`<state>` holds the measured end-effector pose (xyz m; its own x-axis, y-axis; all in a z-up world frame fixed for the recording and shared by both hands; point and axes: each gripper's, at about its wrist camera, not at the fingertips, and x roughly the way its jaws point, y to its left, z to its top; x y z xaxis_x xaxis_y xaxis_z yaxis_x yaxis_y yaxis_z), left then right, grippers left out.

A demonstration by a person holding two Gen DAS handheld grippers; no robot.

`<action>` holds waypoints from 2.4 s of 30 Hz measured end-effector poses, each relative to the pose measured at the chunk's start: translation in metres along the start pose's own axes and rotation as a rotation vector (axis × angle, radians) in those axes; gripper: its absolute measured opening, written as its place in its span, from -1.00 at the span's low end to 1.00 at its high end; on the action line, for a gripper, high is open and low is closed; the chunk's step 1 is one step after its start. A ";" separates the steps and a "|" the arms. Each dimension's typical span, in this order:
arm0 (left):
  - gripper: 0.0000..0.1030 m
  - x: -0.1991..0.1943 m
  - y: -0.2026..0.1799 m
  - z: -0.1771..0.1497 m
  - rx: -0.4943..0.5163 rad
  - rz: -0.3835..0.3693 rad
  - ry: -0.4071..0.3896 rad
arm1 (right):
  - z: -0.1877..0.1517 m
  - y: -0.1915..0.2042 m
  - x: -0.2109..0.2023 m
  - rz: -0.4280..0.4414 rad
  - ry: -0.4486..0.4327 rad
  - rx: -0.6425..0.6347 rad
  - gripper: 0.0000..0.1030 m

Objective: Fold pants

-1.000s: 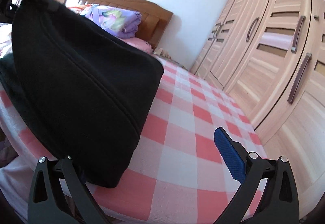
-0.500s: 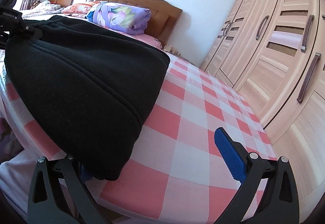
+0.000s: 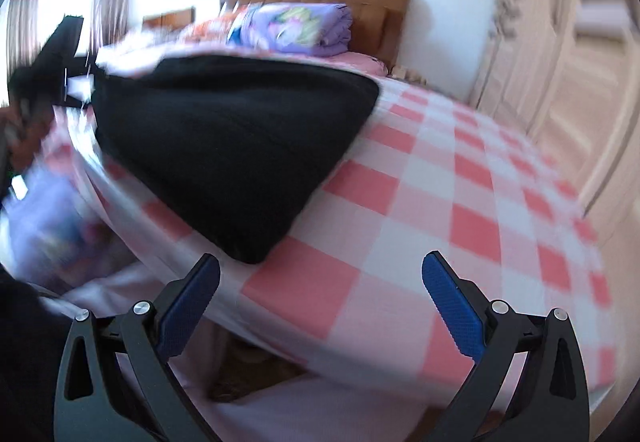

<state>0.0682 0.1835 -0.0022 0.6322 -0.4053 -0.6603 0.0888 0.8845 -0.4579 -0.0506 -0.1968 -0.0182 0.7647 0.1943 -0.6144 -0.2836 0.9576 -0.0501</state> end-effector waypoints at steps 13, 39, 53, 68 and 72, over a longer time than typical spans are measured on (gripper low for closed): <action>0.97 -0.016 -0.139 0.038 0.355 0.055 -0.183 | 0.065 0.022 0.012 0.347 -0.125 0.085 0.91; 0.96 0.091 -0.088 0.048 0.178 0.000 0.011 | 0.189 -0.062 0.201 0.640 0.186 0.376 0.91; 0.96 0.090 -0.090 0.046 0.177 -0.008 -0.004 | 0.203 -0.060 0.242 0.624 0.230 0.453 0.89; 0.96 0.093 -0.094 0.044 0.207 0.030 0.004 | 0.179 -0.031 0.225 0.667 0.206 0.527 0.90; 0.96 0.092 -0.094 0.043 0.212 0.035 0.004 | 0.183 -0.053 0.210 0.669 0.106 0.669 0.92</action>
<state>0.1517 0.0728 0.0055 0.6350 -0.3738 -0.6760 0.2266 0.9268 -0.2996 0.2306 -0.1675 -0.0003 0.4978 0.7572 -0.4228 -0.2284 0.5848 0.7784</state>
